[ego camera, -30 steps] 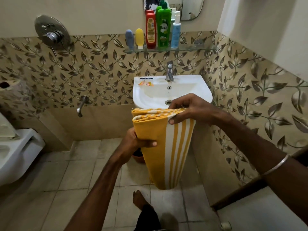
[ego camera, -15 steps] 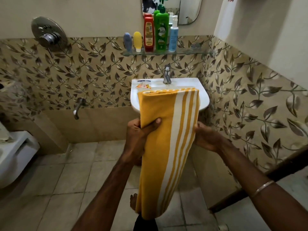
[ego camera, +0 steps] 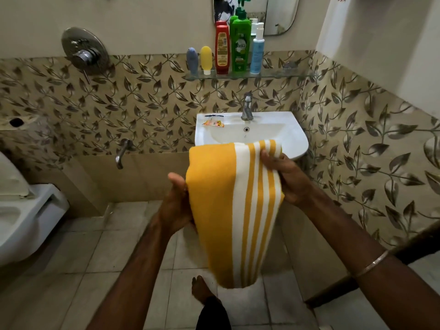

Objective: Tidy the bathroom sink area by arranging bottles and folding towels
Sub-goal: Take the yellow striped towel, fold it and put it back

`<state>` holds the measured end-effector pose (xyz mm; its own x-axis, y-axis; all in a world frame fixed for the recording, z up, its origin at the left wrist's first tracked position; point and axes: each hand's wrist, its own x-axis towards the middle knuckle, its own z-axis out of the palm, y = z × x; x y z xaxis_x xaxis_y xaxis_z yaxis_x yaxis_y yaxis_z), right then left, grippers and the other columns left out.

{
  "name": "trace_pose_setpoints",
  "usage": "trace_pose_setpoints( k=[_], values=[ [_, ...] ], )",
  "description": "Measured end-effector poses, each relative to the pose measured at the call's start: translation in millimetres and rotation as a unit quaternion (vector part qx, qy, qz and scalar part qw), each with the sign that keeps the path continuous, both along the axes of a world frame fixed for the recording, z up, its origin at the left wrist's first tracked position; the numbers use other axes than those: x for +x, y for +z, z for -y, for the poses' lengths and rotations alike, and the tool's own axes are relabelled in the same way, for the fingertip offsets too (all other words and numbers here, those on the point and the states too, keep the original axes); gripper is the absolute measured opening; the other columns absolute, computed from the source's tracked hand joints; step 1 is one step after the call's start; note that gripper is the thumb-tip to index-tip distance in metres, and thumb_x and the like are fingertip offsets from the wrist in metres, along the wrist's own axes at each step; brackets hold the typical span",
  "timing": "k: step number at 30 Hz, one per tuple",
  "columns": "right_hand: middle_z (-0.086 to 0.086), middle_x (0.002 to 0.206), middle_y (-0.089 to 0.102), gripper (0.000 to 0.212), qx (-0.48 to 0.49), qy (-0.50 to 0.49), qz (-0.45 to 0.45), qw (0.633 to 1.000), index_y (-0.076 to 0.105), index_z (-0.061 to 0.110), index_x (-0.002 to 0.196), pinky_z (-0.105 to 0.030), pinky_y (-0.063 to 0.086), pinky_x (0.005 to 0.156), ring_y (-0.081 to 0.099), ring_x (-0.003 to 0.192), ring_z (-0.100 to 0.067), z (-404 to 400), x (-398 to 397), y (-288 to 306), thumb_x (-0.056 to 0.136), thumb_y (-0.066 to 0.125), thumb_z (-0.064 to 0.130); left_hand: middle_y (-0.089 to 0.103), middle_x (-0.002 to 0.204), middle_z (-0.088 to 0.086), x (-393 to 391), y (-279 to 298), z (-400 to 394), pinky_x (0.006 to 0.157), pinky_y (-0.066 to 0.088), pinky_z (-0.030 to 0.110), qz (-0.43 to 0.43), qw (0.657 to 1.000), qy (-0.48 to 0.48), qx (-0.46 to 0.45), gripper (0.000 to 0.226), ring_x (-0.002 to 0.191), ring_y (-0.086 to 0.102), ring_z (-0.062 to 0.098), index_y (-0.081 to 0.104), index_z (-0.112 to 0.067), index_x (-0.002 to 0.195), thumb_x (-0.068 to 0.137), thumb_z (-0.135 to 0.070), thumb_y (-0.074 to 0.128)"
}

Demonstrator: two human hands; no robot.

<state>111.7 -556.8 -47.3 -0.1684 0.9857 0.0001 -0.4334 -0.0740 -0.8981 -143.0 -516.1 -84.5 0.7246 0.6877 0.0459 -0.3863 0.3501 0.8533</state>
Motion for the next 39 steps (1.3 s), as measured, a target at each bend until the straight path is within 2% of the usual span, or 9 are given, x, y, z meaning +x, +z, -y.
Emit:
trace_pose_setpoints(
  k=[4,7,10,14,19,26,31,35,39],
  values=[
    [-0.007,0.090,0.077,0.024,-0.004,-0.046,-0.025,0.999,0.064,0.008,0.106,-0.034,0.062,0.068,0.076,0.080,-0.020,-8,5,25,0.102,0.046,0.023,0.072,0.120,-0.003,5,-18,13,0.094,0.056,0.040,-0.077,0.997,0.000,0.009,0.085,0.115,0.067,0.019,0.071,-0.030,0.119,0.044,-0.066,0.090],
    [-0.009,0.097,0.073,0.031,-0.018,-0.067,-0.040,0.997,0.068,0.009,0.108,-0.038,0.059,0.087,0.071,0.090,-0.022,-13,20,29,0.101,0.050,0.033,0.073,0.117,-0.008,19,-9,19,0.085,0.059,0.033,-0.111,0.990,0.037,0.075,0.072,0.109,0.069,0.016,0.069,-0.038,0.115,0.048,-0.047,0.095],
    [0.004,0.070,0.063,0.050,-0.003,-0.033,-0.091,0.995,0.068,0.020,0.076,-0.032,0.039,0.097,0.058,0.078,-0.013,-13,34,21,0.101,0.043,0.056,0.073,0.118,0.000,34,4,18,0.084,0.060,0.041,-0.100,0.987,0.103,0.073,0.050,0.109,0.070,0.023,0.076,-0.035,0.107,0.059,-0.038,0.090],
    [-0.015,0.129,0.065,0.092,-0.034,0.039,-0.125,0.991,0.053,0.007,0.140,-0.056,0.028,0.117,0.055,0.126,-0.037,-10,49,-14,0.079,0.054,0.077,0.073,0.116,0.012,44,16,15,0.081,0.060,0.042,-0.087,0.985,0.138,0.062,0.035,0.106,0.070,0.031,0.070,-0.014,0.116,0.082,-0.008,0.076],
    [-0.020,0.141,0.053,0.099,-0.090,0.065,-0.097,0.989,0.041,0.006,0.149,-0.055,0.041,0.108,0.052,0.129,-0.039,3,42,-57,0.078,0.059,0.073,0.072,0.117,0.016,37,26,6,0.080,0.060,0.045,-0.088,0.987,0.125,0.049,0.067,0.106,0.069,0.037,0.059,-0.004,0.126,0.069,-0.026,0.086],
    [-0.012,0.109,0.075,0.061,-0.078,0.074,0.047,0.993,0.079,0.010,0.105,-0.035,0.061,0.081,0.073,0.099,-0.024,14,10,-63,0.052,0.098,0.035,0.071,0.115,0.016,9,29,-6,0.081,0.059,0.041,-0.053,0.994,0.093,-0.019,0.079,0.101,0.070,0.032,0.060,-0.005,0.125,0.055,-0.026,0.090],
    [-0.012,0.113,0.074,0.063,-0.064,0.015,0.002,0.998,0.079,0.013,0.105,-0.038,0.060,0.084,0.072,0.103,-0.025,2,0,-41,0.050,0.097,0.039,0.072,0.112,0.013,-2,4,-8,0.098,0.052,0.041,0.076,0.992,-0.011,-0.102,0.050,0.108,0.068,0.025,0.071,-0.008,0.111,0.091,-0.052,0.059],
    [-0.011,0.111,0.074,0.065,-0.070,0.014,-0.021,0.997,0.079,0.013,0.104,-0.044,0.057,0.093,0.071,0.104,-0.028,-1,5,-33,0.047,0.096,0.039,0.063,0.133,0.015,-4,-10,-1,0.088,0.056,0.049,-0.041,0.994,0.041,-0.094,0.094,0.121,0.061,0.034,0.067,-0.016,0.123,0.051,-0.076,0.079],
    [-0.014,0.120,0.071,0.077,-0.076,0.054,-0.019,0.996,0.068,0.007,0.123,-0.042,0.058,0.089,0.068,0.111,-0.030,-3,21,-29,0.054,0.093,0.028,0.066,0.130,0.013,6,-5,-1,0.088,0.057,0.046,-0.128,0.989,0.068,-0.012,0.086,0.118,0.064,0.034,0.059,-0.014,0.132,0.057,-0.039,0.092]
  ],
)
